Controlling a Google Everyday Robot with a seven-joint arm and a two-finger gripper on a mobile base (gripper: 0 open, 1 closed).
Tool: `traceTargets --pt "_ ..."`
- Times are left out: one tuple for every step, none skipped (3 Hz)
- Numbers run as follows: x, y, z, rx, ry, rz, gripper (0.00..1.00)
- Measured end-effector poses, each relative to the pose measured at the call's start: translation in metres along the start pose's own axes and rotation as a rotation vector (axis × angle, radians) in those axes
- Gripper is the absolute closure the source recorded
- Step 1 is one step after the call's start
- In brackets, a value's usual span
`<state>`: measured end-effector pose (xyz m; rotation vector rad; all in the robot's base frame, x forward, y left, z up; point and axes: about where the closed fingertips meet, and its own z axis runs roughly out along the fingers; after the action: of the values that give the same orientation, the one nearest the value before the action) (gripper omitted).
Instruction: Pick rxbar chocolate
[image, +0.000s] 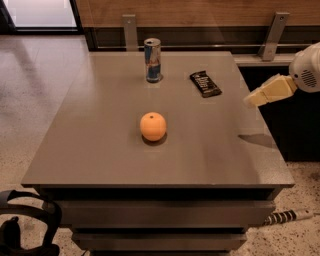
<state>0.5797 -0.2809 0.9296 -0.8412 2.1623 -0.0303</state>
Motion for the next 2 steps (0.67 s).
traceTargets --pt "-0.024 0.007 0.034 -0.062 -0.046 0.048 0.00" --pt "-0.042 0.020 0.067 -0.103 -0.077 0.098 0.00"
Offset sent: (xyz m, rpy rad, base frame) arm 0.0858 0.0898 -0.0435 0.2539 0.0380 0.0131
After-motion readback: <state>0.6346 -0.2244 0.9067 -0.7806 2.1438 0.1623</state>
